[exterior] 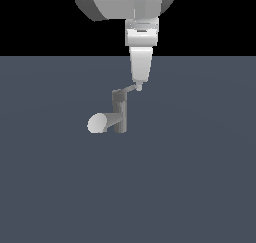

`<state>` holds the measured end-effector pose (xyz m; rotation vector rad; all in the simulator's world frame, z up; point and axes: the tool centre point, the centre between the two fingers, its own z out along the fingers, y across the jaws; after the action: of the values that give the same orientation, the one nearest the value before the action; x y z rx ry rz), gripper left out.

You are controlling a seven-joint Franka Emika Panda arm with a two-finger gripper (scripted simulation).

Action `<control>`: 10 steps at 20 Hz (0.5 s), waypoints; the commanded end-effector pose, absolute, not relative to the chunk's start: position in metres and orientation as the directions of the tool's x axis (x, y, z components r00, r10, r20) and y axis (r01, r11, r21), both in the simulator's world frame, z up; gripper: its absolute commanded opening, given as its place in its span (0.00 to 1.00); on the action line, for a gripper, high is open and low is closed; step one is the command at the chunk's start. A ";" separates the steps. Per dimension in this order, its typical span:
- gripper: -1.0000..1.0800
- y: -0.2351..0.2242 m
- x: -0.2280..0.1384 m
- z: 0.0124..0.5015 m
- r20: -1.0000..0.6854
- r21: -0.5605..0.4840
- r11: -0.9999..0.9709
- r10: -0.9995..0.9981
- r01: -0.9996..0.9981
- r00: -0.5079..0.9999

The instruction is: Turn on the faucet by rotating a designated handle.

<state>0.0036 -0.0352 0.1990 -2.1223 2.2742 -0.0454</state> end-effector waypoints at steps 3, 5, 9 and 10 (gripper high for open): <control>0.00 -0.019 -0.015 0.187 -0.003 -0.012 0.058 -0.998 -0.998 -0.058; 0.00 -0.016 -0.021 0.186 -0.002 -0.009 0.059 -0.998 -0.998 -0.059; 0.00 -0.010 -0.031 0.184 -0.001 -0.004 0.061 -0.998 -0.998 -0.061; 0.00 -0.008 -0.034 0.184 -0.001 -0.003 0.061 -0.998 -0.998 -0.061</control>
<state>-0.0203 -0.0182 0.1982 -2.1192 2.2817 -0.0422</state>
